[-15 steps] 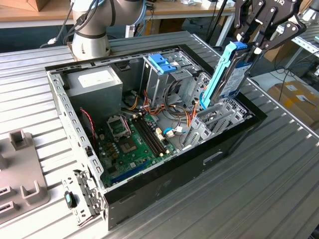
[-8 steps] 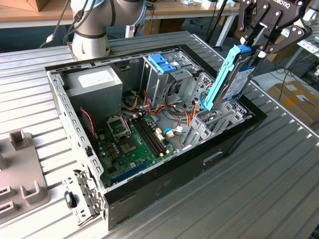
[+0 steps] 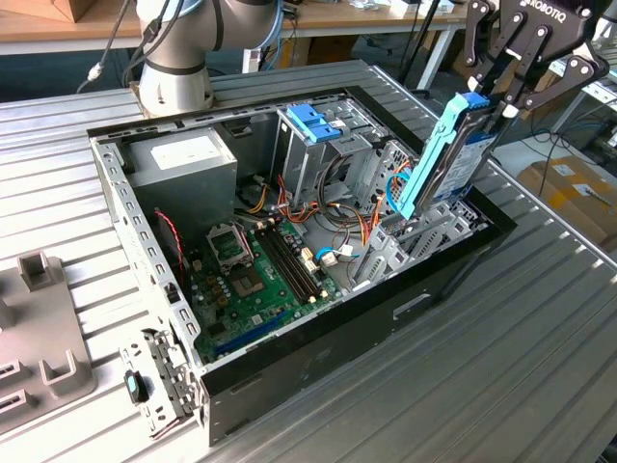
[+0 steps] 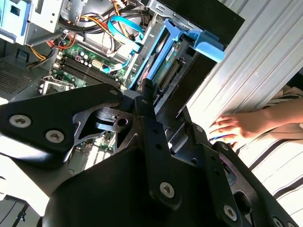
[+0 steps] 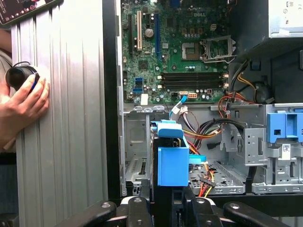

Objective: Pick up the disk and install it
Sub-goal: 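Insert the disk into the insertion slot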

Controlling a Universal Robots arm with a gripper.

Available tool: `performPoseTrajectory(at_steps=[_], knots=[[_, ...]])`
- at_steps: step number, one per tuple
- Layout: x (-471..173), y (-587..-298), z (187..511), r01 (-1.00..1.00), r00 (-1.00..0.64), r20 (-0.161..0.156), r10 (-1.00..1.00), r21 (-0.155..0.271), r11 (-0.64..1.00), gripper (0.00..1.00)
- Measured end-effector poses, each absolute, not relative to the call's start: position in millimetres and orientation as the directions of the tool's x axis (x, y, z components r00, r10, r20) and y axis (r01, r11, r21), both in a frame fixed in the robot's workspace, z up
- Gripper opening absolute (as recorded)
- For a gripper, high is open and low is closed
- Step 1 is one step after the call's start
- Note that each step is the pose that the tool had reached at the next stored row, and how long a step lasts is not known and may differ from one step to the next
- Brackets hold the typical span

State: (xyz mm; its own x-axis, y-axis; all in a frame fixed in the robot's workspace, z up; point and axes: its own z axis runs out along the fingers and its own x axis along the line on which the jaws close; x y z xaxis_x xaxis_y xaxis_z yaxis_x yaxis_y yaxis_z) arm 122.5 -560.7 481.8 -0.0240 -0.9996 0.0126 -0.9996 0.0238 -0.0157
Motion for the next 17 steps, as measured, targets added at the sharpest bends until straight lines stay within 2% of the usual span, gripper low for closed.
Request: performPoseTrajectory(at_steps=[17], knots=[[112.3,-560.8,478.8,-1.0,-0.024,0.013,-1.0,-0.016,0.024,0.35]])
